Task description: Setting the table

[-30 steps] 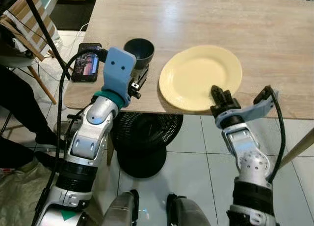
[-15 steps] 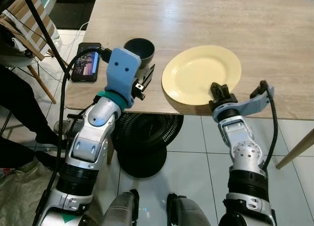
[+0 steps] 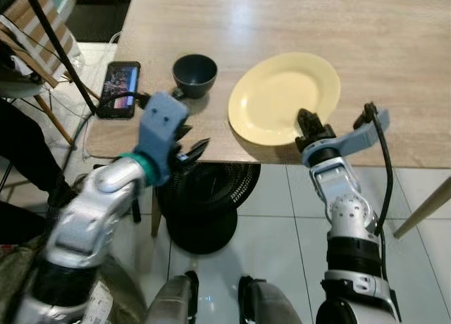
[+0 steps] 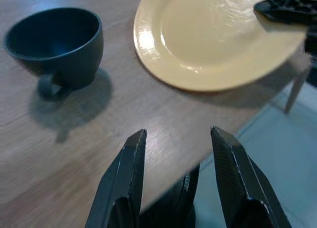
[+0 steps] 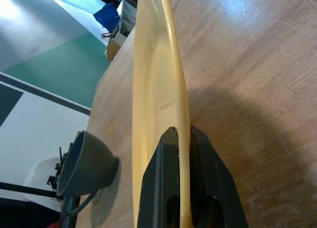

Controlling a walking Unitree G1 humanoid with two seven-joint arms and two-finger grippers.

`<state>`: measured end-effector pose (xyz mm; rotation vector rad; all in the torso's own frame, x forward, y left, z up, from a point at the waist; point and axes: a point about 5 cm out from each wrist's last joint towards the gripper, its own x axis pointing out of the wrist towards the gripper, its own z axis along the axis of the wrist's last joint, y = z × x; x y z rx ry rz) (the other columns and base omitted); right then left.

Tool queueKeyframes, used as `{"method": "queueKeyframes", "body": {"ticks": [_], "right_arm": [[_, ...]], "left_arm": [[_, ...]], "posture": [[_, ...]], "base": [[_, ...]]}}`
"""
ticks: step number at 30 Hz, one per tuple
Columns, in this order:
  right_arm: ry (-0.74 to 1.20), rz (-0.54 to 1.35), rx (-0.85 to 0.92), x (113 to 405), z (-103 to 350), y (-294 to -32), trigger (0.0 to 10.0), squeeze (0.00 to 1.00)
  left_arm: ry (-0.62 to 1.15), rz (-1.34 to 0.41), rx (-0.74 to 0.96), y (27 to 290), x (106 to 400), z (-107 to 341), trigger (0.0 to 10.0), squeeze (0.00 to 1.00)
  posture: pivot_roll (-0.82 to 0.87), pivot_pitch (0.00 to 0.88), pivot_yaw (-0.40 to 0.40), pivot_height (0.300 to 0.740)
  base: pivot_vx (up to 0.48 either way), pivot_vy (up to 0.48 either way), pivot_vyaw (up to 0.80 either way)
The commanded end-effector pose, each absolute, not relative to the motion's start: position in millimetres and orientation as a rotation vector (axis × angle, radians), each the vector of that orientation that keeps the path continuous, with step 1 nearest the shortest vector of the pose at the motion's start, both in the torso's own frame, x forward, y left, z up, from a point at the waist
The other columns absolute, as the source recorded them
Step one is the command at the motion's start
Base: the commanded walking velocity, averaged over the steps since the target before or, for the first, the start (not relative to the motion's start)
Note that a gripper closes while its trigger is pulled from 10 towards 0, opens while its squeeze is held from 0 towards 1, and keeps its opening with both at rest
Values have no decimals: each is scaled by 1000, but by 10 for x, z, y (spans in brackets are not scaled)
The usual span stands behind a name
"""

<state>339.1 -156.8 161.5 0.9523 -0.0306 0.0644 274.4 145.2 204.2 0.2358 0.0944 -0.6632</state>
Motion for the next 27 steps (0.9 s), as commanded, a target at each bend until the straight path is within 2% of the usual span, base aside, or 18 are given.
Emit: {"method": "queueKeyframes", "body": {"ticks": [1, 4, 8, 9, 11, 12, 24, 27], "right_arm": [[-26, 56, 950, 3385, 1577, -1576, 10000, 0], [-13, 63, 942, 3412, 1552, -1538, 10000, 0], [-6, 70, 932, 3424, 1541, -1519, 10000, 8], [-6, 71, 931, 3427, 1540, -1518, 10000, 290], [-5, 72, 930, 3429, 1540, -1518, 10000, 290], [-9, 71, 929, 3430, 1544, -1526, 10000, 980], [-77, 39, 921, 3414, 1605, -1610, 10000, 1000], [-119, 27, 842, 3405, 1659, -1660, 10000, 1000]], "left_arm": [[113, -722, 234, 1489, 2623, 2066, 10000, 0], [120, -805, 281, 1530, 2445, 2121, 10000, 0], [140, -820, 284, 1504, 2414, 2138, 10000, 0], [143, -817, 280, 1492, 2421, 2144, 10000, 0], [145, -816, 277, 1484, 2427, 2147, 10000, 0], [148, -816, 275, 1479, 2430, 2155, 10000, 0], [156, -832, 272, 1461, 2406, 2176, 10000, 0], [155, -835, 269, 1447, 2405, 2188, 10000, 0]], "posture": [[82, 122, 17, 740], [92, 118, 9, 740], [92, 116, 8, 740], [88, 114, 6, 740], [88, 114, 6, 740], [84, 112, 8, 740], [81, 116, 14, 740], [79, 118, 13, 740]], "base": [[0, 0, 0], [0, 0, 0], [0, 0, 0], [0, 0, 0], [0, 0, 0], [0, 0, 0], [0, 0, 0], [0, 0, 0]]}}
